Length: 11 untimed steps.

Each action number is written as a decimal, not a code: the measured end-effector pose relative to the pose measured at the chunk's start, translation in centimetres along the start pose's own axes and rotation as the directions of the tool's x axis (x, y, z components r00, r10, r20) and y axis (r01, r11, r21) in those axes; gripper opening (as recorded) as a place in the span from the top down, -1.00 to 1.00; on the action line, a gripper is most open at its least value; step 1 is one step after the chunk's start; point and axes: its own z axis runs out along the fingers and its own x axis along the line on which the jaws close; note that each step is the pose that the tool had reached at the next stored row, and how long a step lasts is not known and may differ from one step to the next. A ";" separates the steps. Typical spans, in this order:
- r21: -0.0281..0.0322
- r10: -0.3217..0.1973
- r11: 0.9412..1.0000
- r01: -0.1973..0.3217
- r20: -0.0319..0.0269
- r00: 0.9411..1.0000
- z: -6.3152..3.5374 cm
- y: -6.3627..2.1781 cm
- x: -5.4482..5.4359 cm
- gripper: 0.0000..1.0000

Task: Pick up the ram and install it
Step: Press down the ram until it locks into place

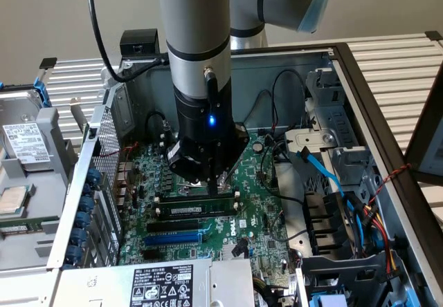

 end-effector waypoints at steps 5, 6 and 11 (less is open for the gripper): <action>0.004 0.091 0.996 -0.091 0.005 0.996 0.03 0.00 0.0 0.80; 0.005 0.110 0.994 -0.110 0.006 0.994 0.04 0.00 0.0 0.80; 0.009 0.199 0.980 -0.199 0.012 0.980 0.08 0.00 0.0 0.80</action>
